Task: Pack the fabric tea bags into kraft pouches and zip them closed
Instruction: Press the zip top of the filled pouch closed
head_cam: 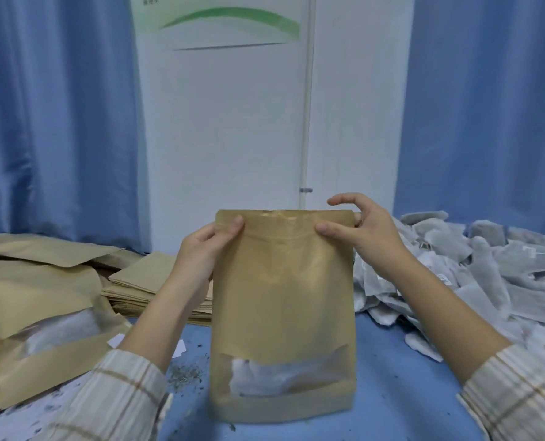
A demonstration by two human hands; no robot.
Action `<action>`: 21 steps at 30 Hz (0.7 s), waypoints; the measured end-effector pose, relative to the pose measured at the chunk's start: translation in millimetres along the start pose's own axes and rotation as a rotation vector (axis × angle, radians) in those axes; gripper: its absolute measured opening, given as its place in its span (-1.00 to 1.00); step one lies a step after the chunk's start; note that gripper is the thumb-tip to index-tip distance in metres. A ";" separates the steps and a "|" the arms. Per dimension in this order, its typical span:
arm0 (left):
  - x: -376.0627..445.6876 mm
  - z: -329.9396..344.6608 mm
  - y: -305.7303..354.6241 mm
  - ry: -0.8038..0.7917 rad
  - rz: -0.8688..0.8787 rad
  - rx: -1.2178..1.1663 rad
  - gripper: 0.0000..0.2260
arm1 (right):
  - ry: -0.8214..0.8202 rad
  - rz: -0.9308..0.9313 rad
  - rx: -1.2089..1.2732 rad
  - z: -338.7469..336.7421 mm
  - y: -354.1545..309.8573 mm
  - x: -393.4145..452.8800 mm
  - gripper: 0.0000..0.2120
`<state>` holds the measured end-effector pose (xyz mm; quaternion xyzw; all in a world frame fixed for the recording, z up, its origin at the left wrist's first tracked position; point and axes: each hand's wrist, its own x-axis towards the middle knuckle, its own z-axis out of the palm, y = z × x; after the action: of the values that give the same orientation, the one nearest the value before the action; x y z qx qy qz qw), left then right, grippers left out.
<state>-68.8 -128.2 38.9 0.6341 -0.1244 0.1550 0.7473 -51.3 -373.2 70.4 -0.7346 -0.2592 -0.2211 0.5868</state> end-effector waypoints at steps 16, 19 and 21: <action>4.0 32.1 -12.7 0.325 0.221 0.319 -0.52 | 0.059 -0.325 -0.852 9.8 -11.4 21.4 -0.69; -1.0 44.8 -13.4 0.304 0.243 0.263 -0.52 | 0.141 -0.435 -0.968 58.6 -25.1 21.4 -0.65; -3.9 49.2 -11.3 0.297 0.224 0.210 -0.51 | 0.200 -0.449 -1.219 80.5 -25.3 21.9 -0.50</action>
<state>-67.5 -178.7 35.3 0.6610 -0.0659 0.3411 0.6651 -49.0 -287.4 85.9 -0.8394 -0.1788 -0.5126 0.0262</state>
